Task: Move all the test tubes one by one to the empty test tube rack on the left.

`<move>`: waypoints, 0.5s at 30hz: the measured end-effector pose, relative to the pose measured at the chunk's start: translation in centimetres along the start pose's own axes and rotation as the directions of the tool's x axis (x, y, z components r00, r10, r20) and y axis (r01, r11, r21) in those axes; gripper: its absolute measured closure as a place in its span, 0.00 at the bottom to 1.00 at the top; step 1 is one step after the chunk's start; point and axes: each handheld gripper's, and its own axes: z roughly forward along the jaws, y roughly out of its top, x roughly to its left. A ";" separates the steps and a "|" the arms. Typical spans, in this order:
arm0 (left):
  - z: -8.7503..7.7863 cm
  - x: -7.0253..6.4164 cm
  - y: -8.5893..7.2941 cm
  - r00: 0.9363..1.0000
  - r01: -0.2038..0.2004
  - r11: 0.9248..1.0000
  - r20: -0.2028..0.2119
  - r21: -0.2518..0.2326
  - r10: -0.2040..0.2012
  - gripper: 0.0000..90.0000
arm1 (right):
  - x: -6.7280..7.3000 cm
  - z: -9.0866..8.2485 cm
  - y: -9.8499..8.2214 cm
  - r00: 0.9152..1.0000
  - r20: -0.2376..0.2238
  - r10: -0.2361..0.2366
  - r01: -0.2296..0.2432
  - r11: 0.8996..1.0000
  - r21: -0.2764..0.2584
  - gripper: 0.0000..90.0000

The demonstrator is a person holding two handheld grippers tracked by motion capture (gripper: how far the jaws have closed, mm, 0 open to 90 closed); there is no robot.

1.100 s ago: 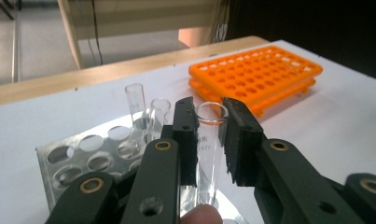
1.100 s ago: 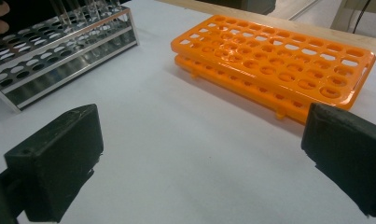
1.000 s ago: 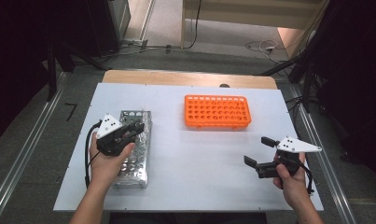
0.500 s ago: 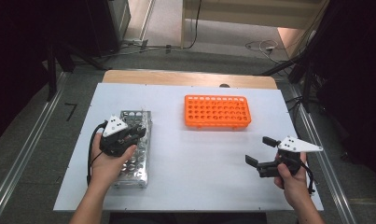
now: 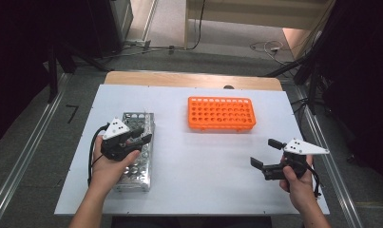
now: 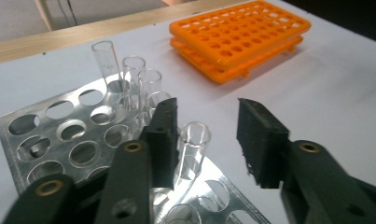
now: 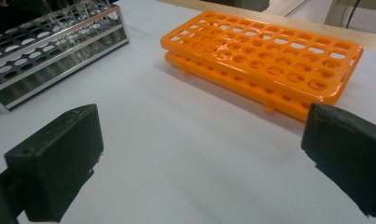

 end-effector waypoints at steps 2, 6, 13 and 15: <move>-0.2 0.0 0.1 1.000 -0.007 1.000 0.021 -0.013 0.007 0.57 | 0.0 -0.1 0.0 1.000 0.000 0.002 -0.002 1.000 -0.002 0.00; -0.7 -0.1 0.2 0.999 -0.009 0.999 0.040 -0.039 0.010 0.45 | -0.1 -0.1 0.0 1.000 0.004 0.004 -0.004 1.000 -0.002 0.00; -1.1 -0.6 0.2 0.999 -0.006 0.998 0.038 -0.066 0.008 0.08 | -0.2 -0.1 0.0 1.000 0.004 0.001 -0.001 1.000 -0.004 0.00; -1.2 -0.7 0.2 0.999 -0.006 0.997 0.046 -0.073 0.009 0.02 | -0.2 -0.1 -0.1 1.000 0.002 0.002 -0.002 1.000 -0.004 0.00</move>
